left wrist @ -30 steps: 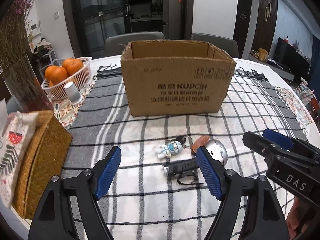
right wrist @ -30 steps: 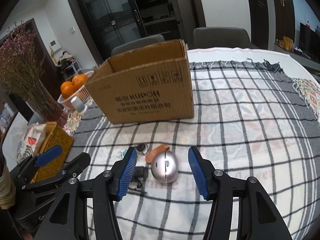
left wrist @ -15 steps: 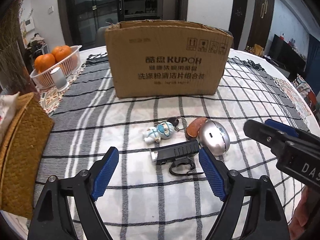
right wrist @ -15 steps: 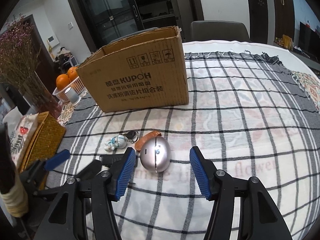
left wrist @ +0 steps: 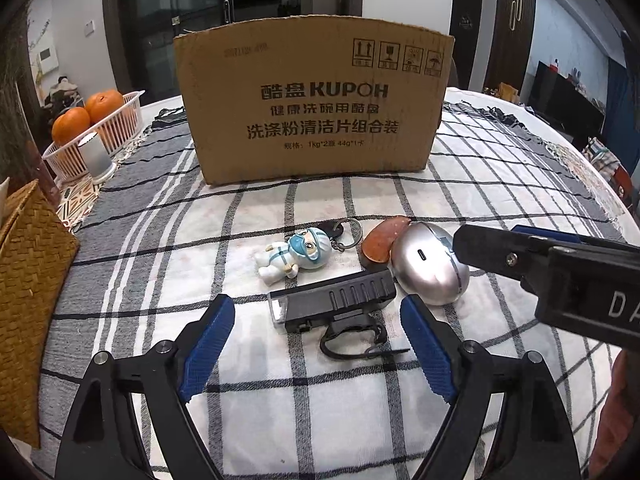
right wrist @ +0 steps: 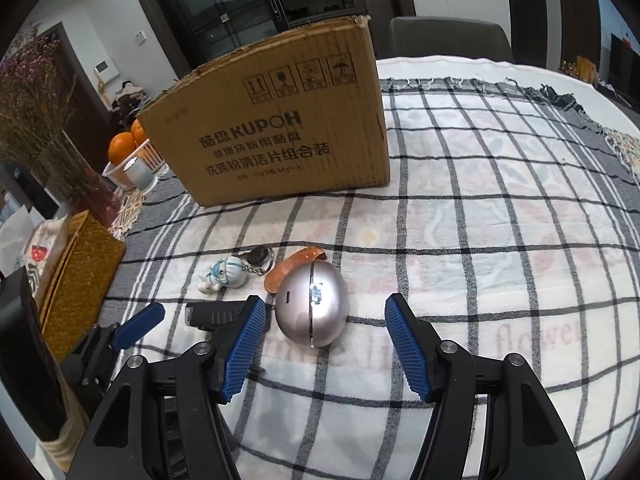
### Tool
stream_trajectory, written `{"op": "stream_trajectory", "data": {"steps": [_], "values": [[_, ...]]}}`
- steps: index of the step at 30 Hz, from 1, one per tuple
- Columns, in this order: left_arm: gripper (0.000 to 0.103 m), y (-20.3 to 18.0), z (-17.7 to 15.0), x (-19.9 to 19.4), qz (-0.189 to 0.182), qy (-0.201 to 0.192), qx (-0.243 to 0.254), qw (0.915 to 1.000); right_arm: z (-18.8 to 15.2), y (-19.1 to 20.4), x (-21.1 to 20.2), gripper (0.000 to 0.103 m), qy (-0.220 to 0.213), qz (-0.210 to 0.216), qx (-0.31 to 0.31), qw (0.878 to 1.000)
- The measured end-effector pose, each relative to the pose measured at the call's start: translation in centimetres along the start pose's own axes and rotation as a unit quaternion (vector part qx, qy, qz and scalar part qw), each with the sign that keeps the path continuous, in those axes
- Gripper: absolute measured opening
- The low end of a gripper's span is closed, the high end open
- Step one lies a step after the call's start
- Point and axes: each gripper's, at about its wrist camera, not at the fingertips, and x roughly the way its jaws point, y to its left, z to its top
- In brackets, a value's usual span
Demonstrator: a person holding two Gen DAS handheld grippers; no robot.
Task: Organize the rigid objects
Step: 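Move both tools back toward the silver speaker and black flashlight on the table, then grasp the black flashlight with the left tool while the right tool grasps the silver speaker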
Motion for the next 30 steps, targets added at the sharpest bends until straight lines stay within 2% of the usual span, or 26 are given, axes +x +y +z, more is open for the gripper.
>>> {"op": "stream_trajectory", "data": {"steps": [7,17,19,20,24,30], "values": [[0.085,-0.3,0.2,1.3,0.006,0.007,-0.010,0.9999,0.0,-0.2,0.9,0.064,0.007,0.005,0.003,1.000],[0.085,-0.6,0.5,2.7,0.010,0.008,0.001,0.9999,-0.1,0.4,2.6,0.064,0.027,0.004,-0.006,1.000],[0.080,-0.4,0.5,2.6,0.004,0.004,0.002,1.0000,0.0,0.5,2.9,0.064,0.029,0.004,-0.008,1.000],[0.074,-0.3,0.4,2.6,0.002,0.001,0.003,1.0000,0.0,0.7,3.0,0.064,0.031,0.004,-0.011,0.999],[0.073,0.2,0.5,2.7,-0.006,0.000,-0.002,1.0000,0.2,1.2,3.4,0.064,0.033,0.000,-0.020,0.999],[0.073,1.6,0.1,2.4,0.013,0.000,0.003,0.9999,0.4,1.3,4.4,0.064,0.045,-0.022,-0.024,0.998]]}}
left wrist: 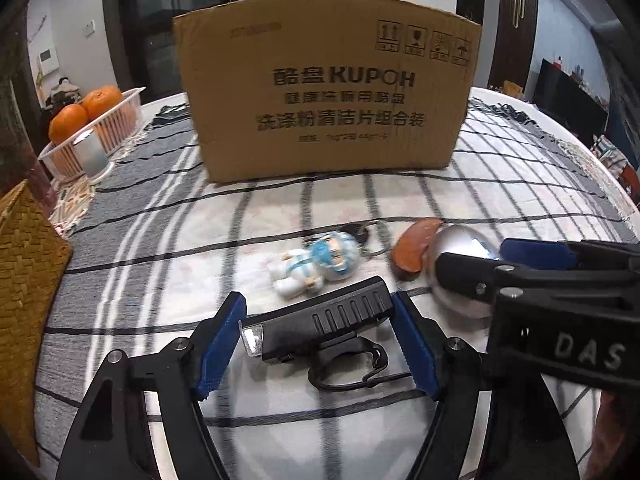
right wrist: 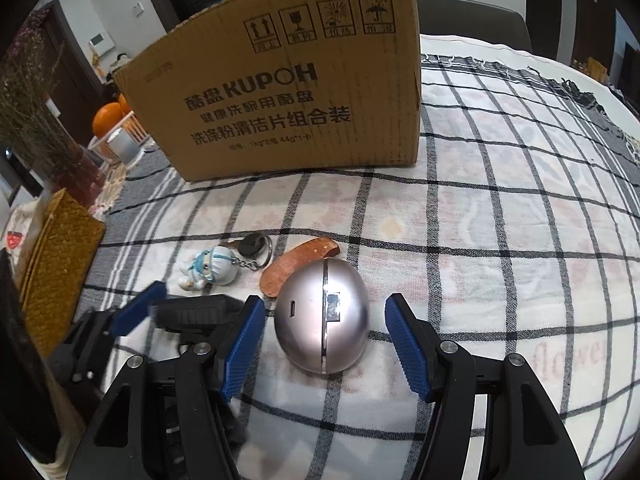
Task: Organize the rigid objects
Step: 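Grasp the black flashlight with the left tool while the right tool grasps the silver speaker, then lift and carry the flashlight and speaker over the cardboard box with both tools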
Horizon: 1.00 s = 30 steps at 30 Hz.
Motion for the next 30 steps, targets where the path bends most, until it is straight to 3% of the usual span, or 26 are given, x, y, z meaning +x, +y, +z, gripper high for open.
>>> {"op": "stream_trajectory", "data": {"steps": [8,11,16,30], "values": [[0.073,1.9,-0.1,-0.3,0.023,0.000,-0.008,0.9997,-0.5,0.8,1.3,0.063,0.009,-0.027,-0.016,0.999],[0.073,2.1,-0.2,-0.3,0.024,-0.002,-0.010,0.9997,-0.6,0.9,1.4,0.054,0.003,-0.030,-0.016,0.999],[0.073,2.6,0.1,-0.7,0.025,-0.006,-0.017,0.9995,-0.6,0.8,1.2,0.054,-0.003,-0.039,-0.009,0.999],[0.073,2.8,2.2,-4.3,0.011,-0.043,-0.019,0.9988,-0.1,1.1,-2.9,0.054,-0.055,-0.046,0.000,0.997]]}}
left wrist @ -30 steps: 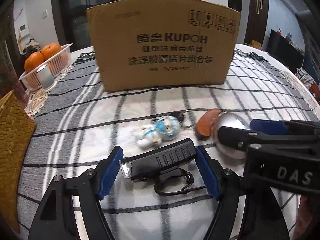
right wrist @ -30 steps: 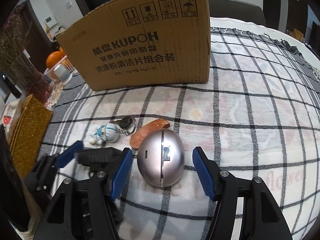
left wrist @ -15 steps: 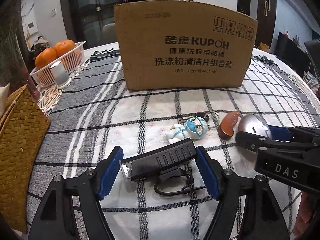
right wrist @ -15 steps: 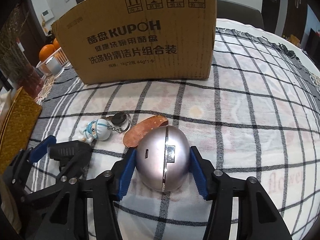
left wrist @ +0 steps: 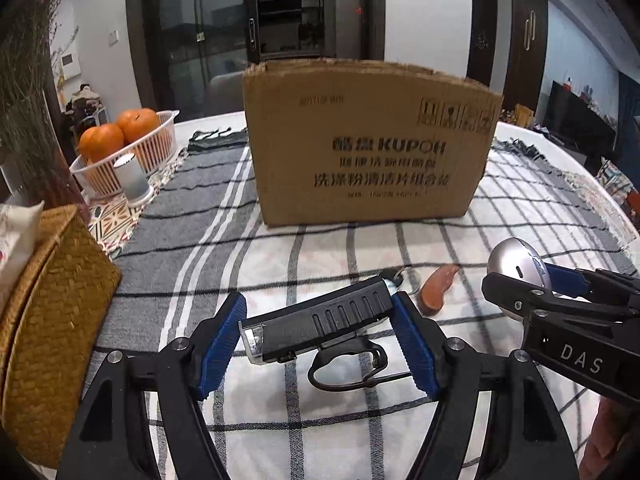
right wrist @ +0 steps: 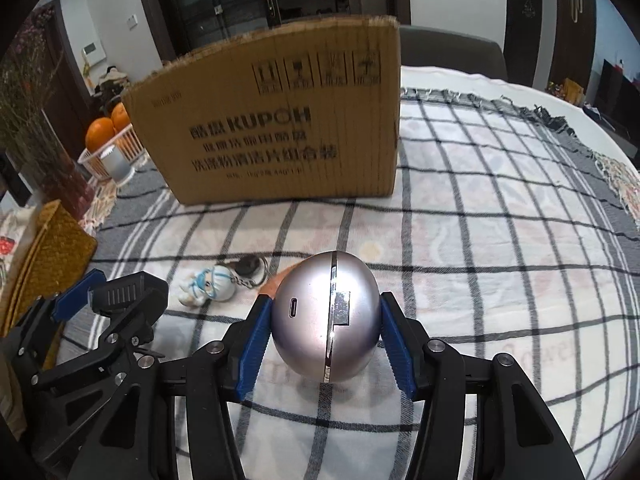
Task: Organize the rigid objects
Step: 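Lift and carry the flashlight and speaker over the cardboard box with both tools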
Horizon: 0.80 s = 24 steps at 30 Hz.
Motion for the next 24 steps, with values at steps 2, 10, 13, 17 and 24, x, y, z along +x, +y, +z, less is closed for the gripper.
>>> {"op": "stream_trajectory", "data": {"steps": [2,10,13,17,24], "values": [[0.073,0.1,0.3,-0.4,-0.003,-0.002,-0.002,1.0000,0.2,0.1,-0.7,0.054,-0.009,0.000,0.002,1.000],[0.073,0.4,2.2,-2.8,0.004,-0.038,0.009,0.9992,1.0,0.7,-3.5,0.054,-0.041,-0.005,0.004,0.999],[0.073,0.5,3.2,-3.7,0.006,-0.054,0.014,0.9985,1.4,0.9,-4.4,0.054,-0.052,-0.004,0.006,0.999],[0.073,0.8,4.6,-4.7,0.003,-0.068,0.012,0.9976,2.2,1.2,-5.6,0.054,-0.068,-0.004,0.008,0.998],[0.073,1.2,6.9,-5.4,-0.008,-0.080,0.006,0.9967,4.0,1.6,-7.3,0.054,-0.095,-0.003,0.010,0.995]]}}
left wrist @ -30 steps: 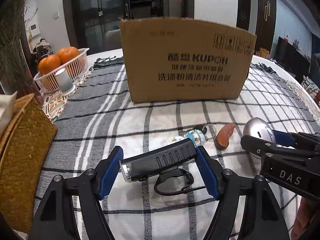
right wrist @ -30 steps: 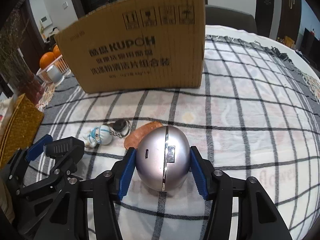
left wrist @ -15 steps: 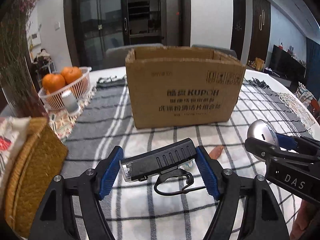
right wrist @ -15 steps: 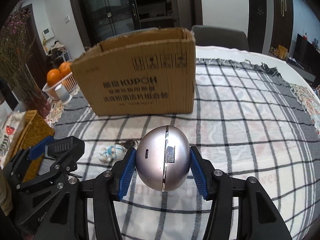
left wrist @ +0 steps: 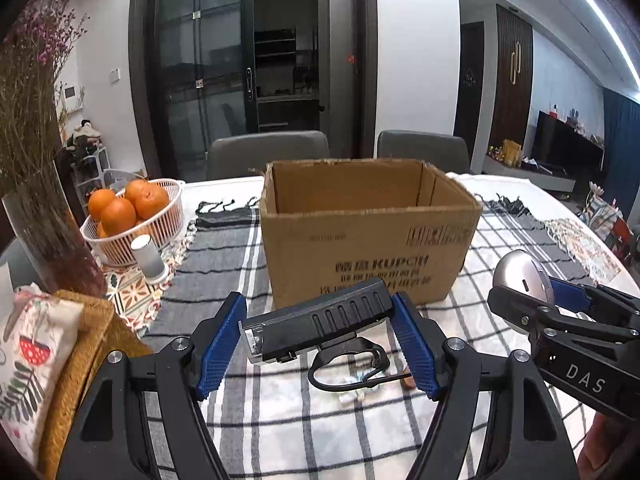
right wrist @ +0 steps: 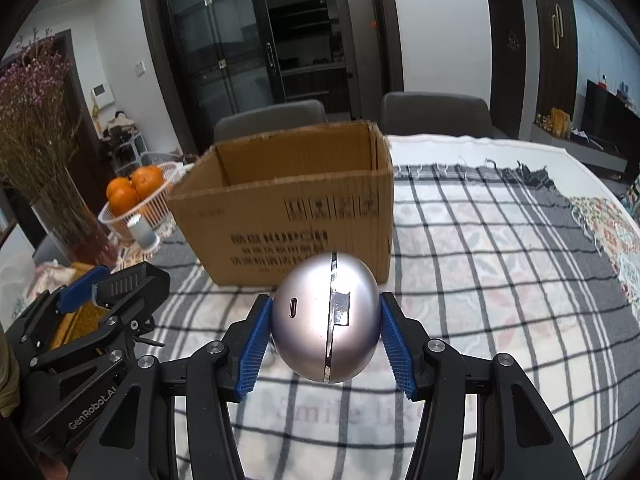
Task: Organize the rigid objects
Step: 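Lift and carry the flashlight and speaker over the cardboard box with both tools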
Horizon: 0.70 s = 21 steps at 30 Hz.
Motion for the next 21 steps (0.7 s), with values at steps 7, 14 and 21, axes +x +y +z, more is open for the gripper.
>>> {"op": "stream_trajectory", "data": {"steps": [7,14,21], "values": [[0.073,0.0,2.5,-0.4,0.007,-0.026,0.010,0.9996,2.3,0.2,-0.8,0.054,-0.025,0.000,-0.001,1.000],[0.073,0.2,5.1,0.3,-0.005,-0.031,0.011,0.9994,4.9,0.6,-0.8,0.054,-0.042,0.005,-0.006,0.999],[0.073,0.2,7.5,1.3,-0.006,-0.037,0.027,0.9989,7.4,0.9,0.0,0.054,-0.047,0.003,-0.017,0.999]]}}
